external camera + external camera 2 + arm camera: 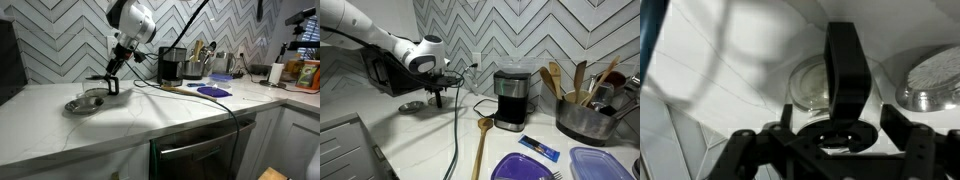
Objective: Remove the coffee pot from the coffeemaker.
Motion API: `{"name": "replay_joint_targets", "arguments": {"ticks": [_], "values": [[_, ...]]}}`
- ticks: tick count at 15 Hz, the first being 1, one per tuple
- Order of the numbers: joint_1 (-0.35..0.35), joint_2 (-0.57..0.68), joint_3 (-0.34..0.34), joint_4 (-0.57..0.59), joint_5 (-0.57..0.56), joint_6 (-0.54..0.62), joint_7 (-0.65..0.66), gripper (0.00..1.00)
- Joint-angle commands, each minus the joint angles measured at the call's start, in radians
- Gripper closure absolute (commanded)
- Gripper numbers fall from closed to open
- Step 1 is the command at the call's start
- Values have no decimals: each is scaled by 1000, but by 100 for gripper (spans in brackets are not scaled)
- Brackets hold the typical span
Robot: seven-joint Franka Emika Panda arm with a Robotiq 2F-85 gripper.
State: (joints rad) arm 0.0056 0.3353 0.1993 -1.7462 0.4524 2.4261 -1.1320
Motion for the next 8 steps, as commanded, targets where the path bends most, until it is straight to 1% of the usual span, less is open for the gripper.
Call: {"name": "replay_joint_targets", "arguments": {"ticks": [1, 2, 4, 6, 8], "values": [[15, -64, -45, -24, -111, -52, 195, 0], [15, -93, -52, -38, -135, -63, 247, 0], [22, -146, -76, -53, -209, -136, 397, 0], [10, -207, -75, -62, -220, -276, 479, 0], [8, -267, -89, -73, -226, -386, 572, 0]]}}
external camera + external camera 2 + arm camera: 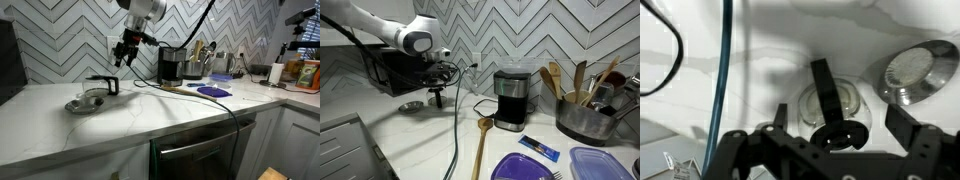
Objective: Remove the coffee pot from the coffeemaker.
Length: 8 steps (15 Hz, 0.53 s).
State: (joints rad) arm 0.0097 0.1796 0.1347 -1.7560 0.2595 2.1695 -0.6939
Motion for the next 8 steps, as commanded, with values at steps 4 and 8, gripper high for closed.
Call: {"name": "replay_joint_targets", "arguments": {"ticks": [4, 8], "values": [[-5, -228, -67, -110, -57, -217, 314, 0], [-29, -328, -125, -172, -123, -278, 458, 0]]}}
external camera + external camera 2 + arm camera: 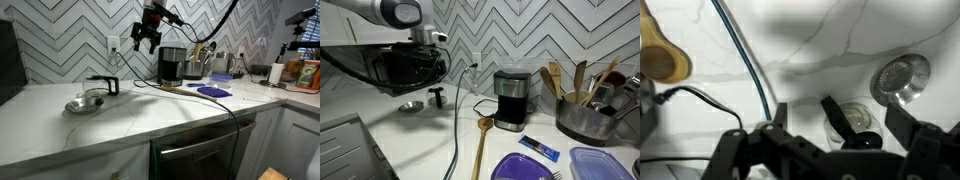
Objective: Remove the coffee pot from the coffeemaker.
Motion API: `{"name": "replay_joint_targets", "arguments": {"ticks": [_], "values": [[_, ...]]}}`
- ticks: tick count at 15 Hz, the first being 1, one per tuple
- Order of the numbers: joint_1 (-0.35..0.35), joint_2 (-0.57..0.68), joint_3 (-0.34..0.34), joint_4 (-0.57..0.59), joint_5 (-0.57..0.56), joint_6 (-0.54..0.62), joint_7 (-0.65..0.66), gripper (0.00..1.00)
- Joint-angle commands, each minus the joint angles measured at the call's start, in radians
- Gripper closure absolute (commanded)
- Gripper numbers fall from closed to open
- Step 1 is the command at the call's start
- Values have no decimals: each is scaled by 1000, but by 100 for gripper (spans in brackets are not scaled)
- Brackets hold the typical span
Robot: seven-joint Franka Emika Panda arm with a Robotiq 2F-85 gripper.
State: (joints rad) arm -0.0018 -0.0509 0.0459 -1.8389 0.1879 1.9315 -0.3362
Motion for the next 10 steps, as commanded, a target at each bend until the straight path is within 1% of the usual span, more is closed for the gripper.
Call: {"name": "replay_joint_targets", "arguments": {"ticks": [1, 3, 4, 6, 10], "values": [[-29, -122, -53, -105, -70, -58, 128, 0], [-55, -153, -93, -122, -84, -113, 135, 0], [-27, -90, -77, -60, -58, -78, 104, 0], [-34, -102, -91, -62, -58, -85, 97, 0], [-23, -91, -79, -59, -58, -83, 98, 0]]}}
